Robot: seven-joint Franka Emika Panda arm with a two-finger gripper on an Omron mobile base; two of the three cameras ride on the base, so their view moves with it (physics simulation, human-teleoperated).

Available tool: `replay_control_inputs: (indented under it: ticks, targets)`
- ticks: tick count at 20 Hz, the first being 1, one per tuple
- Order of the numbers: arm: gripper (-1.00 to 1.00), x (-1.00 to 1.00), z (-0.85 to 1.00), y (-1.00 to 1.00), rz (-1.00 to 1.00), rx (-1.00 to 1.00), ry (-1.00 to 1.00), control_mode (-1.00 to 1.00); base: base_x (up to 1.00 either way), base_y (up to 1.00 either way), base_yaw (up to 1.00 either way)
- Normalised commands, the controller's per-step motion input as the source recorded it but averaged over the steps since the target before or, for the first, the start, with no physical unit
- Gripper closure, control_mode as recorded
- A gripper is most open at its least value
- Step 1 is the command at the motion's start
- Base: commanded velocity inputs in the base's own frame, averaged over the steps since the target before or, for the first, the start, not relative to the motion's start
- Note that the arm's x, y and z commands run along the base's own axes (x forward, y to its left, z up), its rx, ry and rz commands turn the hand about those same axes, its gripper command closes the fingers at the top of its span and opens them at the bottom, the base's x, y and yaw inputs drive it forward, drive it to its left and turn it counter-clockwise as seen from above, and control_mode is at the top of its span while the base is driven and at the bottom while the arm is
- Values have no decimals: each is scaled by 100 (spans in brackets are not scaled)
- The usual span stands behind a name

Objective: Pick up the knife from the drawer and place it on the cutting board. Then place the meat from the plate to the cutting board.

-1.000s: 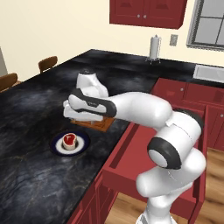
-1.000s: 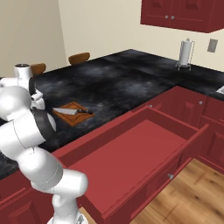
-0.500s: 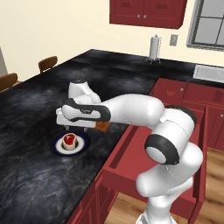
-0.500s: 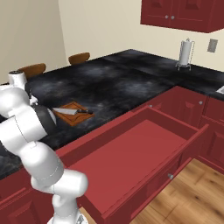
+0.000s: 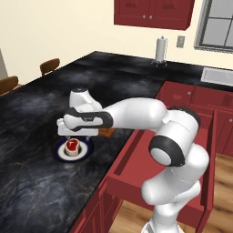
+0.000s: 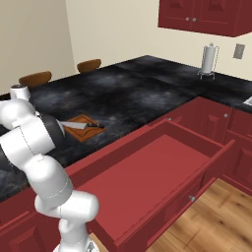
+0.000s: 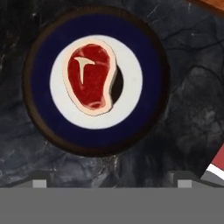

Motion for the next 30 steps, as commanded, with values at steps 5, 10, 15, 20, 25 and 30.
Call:
replay_control_inputs:
  ticks: [5,10,15,20,25,30]
  targets:
    - [-100,0,-20,0,6,0,0,-100,0,0,0]
    - [-100,3,-15,0,4,0,0,-100,0,0,0]
    - [-100,7,-19,0,4,0,0,-100,0,0,0]
    - [-100,10,-15,2,1,-2,0,-100,0,0,0]
    - [-100,13,-8,10,0,-2,0,-100,0,0,0]
    - [-100,20,-13,15,0,-1,0,-100,0,0,0]
